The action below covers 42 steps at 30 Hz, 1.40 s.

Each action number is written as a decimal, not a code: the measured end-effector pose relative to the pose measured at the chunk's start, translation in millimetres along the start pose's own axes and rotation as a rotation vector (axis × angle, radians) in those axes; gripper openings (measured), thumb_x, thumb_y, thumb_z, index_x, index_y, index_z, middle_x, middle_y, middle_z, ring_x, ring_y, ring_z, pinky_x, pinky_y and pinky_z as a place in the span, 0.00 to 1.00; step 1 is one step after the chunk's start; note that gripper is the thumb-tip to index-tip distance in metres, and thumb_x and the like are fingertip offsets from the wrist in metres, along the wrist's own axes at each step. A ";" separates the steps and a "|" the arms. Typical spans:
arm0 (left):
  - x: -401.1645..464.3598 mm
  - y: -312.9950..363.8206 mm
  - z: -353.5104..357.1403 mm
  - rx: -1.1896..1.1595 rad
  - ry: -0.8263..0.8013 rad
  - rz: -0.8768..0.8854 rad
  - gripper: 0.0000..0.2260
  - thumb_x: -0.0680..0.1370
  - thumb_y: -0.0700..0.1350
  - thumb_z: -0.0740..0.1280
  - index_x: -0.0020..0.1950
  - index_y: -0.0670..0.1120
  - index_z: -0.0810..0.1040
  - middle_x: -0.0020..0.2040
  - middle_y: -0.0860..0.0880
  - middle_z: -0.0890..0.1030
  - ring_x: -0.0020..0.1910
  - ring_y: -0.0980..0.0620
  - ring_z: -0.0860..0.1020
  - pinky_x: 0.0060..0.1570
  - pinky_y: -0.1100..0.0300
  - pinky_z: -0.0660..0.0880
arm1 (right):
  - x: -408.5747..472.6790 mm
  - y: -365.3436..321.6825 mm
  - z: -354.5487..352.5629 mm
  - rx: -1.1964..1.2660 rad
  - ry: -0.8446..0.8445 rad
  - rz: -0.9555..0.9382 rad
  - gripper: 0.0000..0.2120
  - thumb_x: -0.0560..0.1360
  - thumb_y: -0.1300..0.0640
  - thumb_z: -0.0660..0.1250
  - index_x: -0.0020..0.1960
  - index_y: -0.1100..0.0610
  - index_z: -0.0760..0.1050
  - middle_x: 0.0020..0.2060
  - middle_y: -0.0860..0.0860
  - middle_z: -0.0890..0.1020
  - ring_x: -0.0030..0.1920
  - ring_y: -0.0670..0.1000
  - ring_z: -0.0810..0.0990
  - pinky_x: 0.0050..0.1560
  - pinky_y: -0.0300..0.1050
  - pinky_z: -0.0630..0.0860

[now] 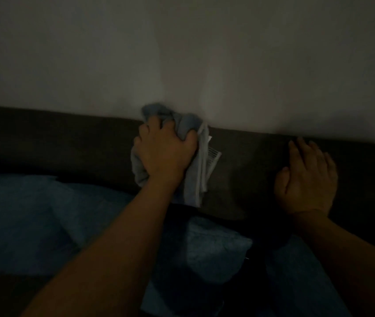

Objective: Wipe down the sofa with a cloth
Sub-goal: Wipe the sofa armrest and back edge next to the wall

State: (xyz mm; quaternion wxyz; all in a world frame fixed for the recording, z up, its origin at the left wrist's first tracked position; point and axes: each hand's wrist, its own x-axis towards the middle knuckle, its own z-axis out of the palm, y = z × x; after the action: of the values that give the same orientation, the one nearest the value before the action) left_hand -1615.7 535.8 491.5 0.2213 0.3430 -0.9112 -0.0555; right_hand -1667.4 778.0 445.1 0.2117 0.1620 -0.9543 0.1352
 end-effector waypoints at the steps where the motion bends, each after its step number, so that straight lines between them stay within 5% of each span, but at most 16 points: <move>1: -5.7 13.3 -0.6 -0.004 -0.011 0.011 0.22 0.72 0.61 0.60 0.55 0.49 0.80 0.58 0.44 0.76 0.54 0.41 0.72 0.51 0.50 0.67 | -0.3 0.4 0.2 -0.001 0.003 0.000 0.30 0.71 0.51 0.51 0.68 0.64 0.70 0.67 0.62 0.72 0.68 0.62 0.69 0.69 0.54 0.57; 6: -47.7 76.0 5.2 -0.191 -0.099 0.229 0.23 0.69 0.63 0.57 0.48 0.49 0.81 0.55 0.45 0.78 0.50 0.41 0.74 0.47 0.50 0.67 | 0.3 1.0 -1.9 0.002 0.001 -0.014 0.30 0.71 0.52 0.50 0.68 0.65 0.70 0.67 0.63 0.72 0.68 0.63 0.69 0.69 0.57 0.60; 10: -30.5 51.9 -14.2 -0.294 -0.130 0.223 0.25 0.71 0.63 0.53 0.54 0.51 0.81 0.57 0.46 0.78 0.55 0.41 0.75 0.54 0.50 0.71 | -0.8 0.9 -3.7 -0.008 -0.005 -0.018 0.30 0.71 0.52 0.49 0.67 0.65 0.70 0.67 0.62 0.72 0.68 0.62 0.69 0.69 0.58 0.60; 13: -2.9 -1.3 -45.0 -0.386 -0.019 -0.026 0.27 0.70 0.65 0.54 0.50 0.46 0.80 0.51 0.40 0.78 0.52 0.38 0.76 0.50 0.49 0.73 | -0.6 -0.8 -5.8 -0.034 -0.030 0.001 0.30 0.72 0.51 0.48 0.68 0.64 0.69 0.68 0.61 0.71 0.69 0.61 0.68 0.70 0.57 0.59; 15: 20.9 -44.1 -57.3 -0.359 -0.011 -0.216 0.29 0.71 0.65 0.55 0.58 0.45 0.77 0.56 0.37 0.75 0.57 0.37 0.73 0.56 0.46 0.70 | -0.8 -1.3 -6.0 -0.041 -0.046 0.014 0.30 0.72 0.51 0.48 0.69 0.64 0.69 0.68 0.61 0.71 0.70 0.61 0.67 0.70 0.57 0.59; 18: 35.6 -80.8 -55.0 -0.161 -0.335 -0.396 0.40 0.72 0.71 0.55 0.75 0.47 0.60 0.73 0.38 0.61 0.71 0.37 0.59 0.68 0.40 0.58 | -0.8 0.0 -5.3 -0.033 -0.045 0.012 0.30 0.72 0.52 0.49 0.69 0.64 0.69 0.68 0.61 0.71 0.69 0.61 0.67 0.70 0.57 0.59; 21: 8.9 -67.1 -27.4 0.002 -0.329 -0.249 0.42 0.70 0.71 0.58 0.74 0.45 0.59 0.76 0.39 0.56 0.73 0.37 0.55 0.70 0.39 0.52 | -0.9 0.8 -3.6 -0.019 -0.012 0.017 0.30 0.71 0.52 0.50 0.68 0.64 0.71 0.67 0.60 0.72 0.69 0.61 0.69 0.70 0.56 0.60; 25: -22.1 -21.0 -9.2 0.042 -0.100 -0.092 0.30 0.70 0.63 0.62 0.62 0.41 0.73 0.65 0.36 0.71 0.62 0.37 0.69 0.59 0.41 0.64 | -0.5 2.1 -2.0 -0.009 0.003 0.011 0.29 0.71 0.53 0.50 0.67 0.64 0.71 0.67 0.61 0.72 0.68 0.61 0.69 0.69 0.56 0.60; 28: -43.8 20.4 -0.8 0.003 -0.090 0.069 0.27 0.68 0.62 0.62 0.55 0.42 0.76 0.57 0.37 0.75 0.55 0.37 0.73 0.51 0.44 0.67 | -0.7 3.2 -1.0 -0.006 0.022 0.006 0.29 0.72 0.53 0.50 0.67 0.64 0.72 0.66 0.62 0.73 0.68 0.62 0.70 0.69 0.56 0.61; 35: -41.4 21.5 9.2 -0.055 -0.024 0.259 0.28 0.70 0.65 0.58 0.55 0.44 0.76 0.59 0.38 0.75 0.55 0.39 0.73 0.50 0.45 0.68 | -0.8 0.3 -2.7 -0.019 0.027 0.011 0.29 0.72 0.52 0.50 0.67 0.65 0.71 0.66 0.62 0.73 0.68 0.62 0.70 0.69 0.57 0.62; 42: -44.2 45.8 4.4 -0.136 -0.077 -0.039 0.29 0.69 0.64 0.63 0.62 0.47 0.73 0.66 0.43 0.70 0.61 0.41 0.67 0.61 0.42 0.61 | -0.8 1.6 -0.7 0.009 0.043 0.001 0.28 0.72 0.53 0.51 0.65 0.65 0.73 0.65 0.62 0.74 0.67 0.61 0.71 0.68 0.56 0.63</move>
State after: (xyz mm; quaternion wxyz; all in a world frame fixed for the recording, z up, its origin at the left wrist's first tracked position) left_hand -1615.6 599.0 483.0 0.2079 0.3424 -0.9063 -0.1346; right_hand -1667.0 779.8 445.0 0.2314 0.1597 -0.9489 0.1432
